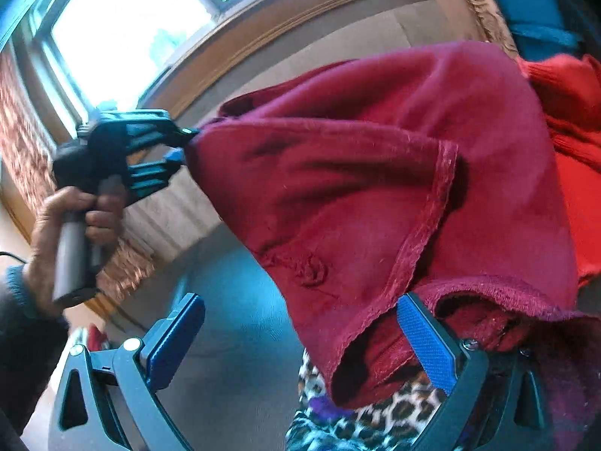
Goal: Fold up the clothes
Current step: 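Carry the maroon sweatshirt with the left gripper and lay it on the table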
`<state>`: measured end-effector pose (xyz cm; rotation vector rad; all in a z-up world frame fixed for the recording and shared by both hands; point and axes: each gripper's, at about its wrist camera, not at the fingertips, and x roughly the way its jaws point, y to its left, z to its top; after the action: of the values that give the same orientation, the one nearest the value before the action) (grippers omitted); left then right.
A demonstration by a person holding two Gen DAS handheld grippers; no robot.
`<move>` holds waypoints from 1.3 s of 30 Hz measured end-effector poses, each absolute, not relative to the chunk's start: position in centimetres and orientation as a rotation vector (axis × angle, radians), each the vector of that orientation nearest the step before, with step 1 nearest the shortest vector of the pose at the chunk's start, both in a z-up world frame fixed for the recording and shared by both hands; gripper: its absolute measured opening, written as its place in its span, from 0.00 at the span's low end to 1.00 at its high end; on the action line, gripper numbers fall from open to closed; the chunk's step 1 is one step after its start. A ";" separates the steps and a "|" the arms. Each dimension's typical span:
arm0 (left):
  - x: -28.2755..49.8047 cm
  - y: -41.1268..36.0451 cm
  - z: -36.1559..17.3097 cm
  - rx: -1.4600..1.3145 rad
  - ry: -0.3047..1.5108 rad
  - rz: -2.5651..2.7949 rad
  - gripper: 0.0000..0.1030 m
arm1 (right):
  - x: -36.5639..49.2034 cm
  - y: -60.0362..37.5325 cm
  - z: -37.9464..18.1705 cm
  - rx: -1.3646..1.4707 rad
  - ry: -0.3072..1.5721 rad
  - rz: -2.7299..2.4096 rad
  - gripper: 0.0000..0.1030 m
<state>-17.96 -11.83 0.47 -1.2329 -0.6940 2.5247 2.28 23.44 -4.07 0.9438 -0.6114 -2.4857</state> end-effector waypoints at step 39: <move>2.6 -17.3 -13.3 -1.419 -1.383 2.043 0.55 | 8.5 17.8 -3.3 1.008 -0.342 -2.365 1.00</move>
<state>2.57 -17.29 -13.29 -1.4188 -1.3832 2.0426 8.45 17.81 -3.34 1.0083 -0.3421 -2.3649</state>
